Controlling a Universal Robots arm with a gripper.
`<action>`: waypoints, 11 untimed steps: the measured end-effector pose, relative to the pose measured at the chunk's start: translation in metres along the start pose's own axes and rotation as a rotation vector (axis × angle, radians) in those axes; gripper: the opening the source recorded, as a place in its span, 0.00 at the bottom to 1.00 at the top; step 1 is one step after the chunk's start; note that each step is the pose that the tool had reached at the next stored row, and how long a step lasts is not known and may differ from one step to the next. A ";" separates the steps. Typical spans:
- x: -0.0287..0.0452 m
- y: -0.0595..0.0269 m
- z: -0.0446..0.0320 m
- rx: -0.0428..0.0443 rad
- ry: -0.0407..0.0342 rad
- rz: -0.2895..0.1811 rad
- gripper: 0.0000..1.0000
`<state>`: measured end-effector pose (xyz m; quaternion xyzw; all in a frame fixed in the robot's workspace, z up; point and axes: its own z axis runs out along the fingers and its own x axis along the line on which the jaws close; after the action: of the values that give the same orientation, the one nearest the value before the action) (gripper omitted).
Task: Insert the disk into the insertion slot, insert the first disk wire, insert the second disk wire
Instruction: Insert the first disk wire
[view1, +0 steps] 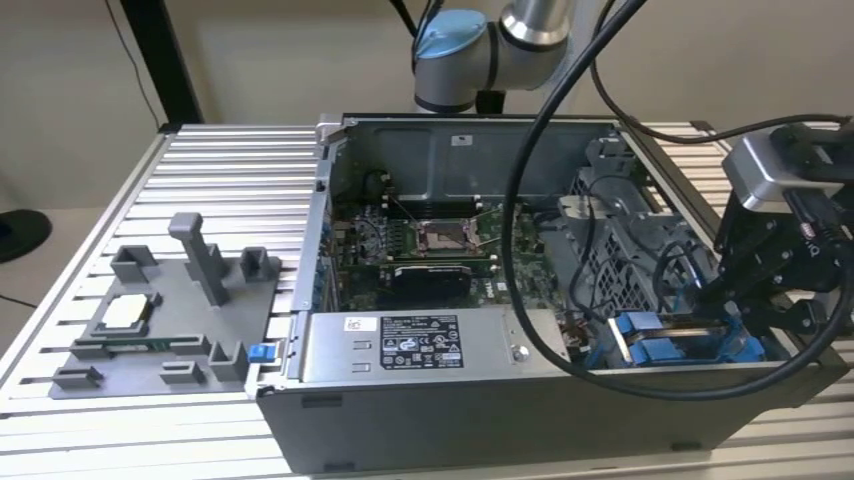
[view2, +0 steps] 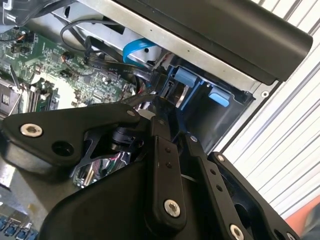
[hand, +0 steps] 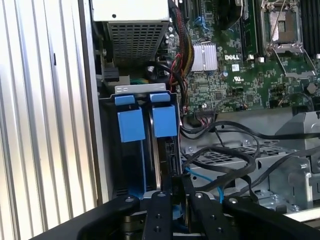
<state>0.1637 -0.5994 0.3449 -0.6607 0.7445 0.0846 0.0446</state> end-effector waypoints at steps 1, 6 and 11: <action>-0.0008 -0.0004 0.0002 0.0000 0.0001 0.000 0.00; -0.0019 -0.0026 0.0016 -0.0001 0.0002 -0.001 0.00; -0.0049 -0.0024 0.0030 -0.0023 0.0009 -0.011 0.00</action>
<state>0.1665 -0.5943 0.3426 -0.6650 0.7407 0.0849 0.0440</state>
